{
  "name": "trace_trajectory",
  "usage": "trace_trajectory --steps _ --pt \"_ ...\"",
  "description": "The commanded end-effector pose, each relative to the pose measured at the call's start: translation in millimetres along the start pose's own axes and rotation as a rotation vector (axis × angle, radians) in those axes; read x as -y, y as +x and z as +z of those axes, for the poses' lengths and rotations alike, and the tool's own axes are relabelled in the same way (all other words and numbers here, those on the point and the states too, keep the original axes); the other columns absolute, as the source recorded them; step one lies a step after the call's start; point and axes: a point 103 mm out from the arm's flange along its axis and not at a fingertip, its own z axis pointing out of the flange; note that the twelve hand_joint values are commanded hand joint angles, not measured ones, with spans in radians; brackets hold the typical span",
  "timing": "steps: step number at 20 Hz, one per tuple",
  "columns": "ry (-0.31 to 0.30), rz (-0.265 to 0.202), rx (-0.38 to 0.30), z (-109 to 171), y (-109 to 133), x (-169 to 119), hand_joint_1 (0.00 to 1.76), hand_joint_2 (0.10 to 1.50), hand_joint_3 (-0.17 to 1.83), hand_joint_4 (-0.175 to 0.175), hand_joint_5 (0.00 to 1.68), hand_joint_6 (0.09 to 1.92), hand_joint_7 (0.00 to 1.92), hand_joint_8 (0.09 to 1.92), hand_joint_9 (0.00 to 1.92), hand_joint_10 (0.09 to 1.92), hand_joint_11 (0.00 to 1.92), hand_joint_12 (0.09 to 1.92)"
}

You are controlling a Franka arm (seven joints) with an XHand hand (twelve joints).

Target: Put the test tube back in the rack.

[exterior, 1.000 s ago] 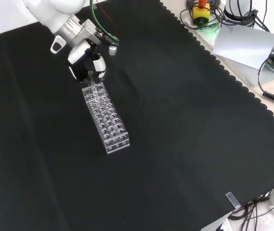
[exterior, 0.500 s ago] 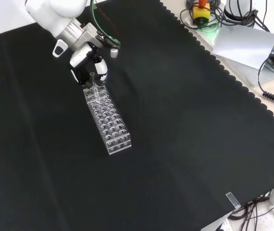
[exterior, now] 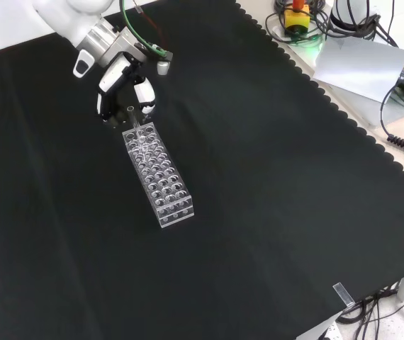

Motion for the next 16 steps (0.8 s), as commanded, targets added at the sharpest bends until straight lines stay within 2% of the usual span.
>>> trace_trajectory --steps 1,16 --pt "-0.016 -0.034 -0.031 -25.6 3.1 29.3 1.16 0.5 0.81 -0.078 0.39 0.73 0.62 0.97 0.68 0.89 0.34 1.51" --pt "-0.185 -0.116 0.008 -134.7 31.2 120.1 1.14 0.51 0.79 -0.072 0.36 0.61 0.56 0.96 0.63 0.9 0.3 1.52"
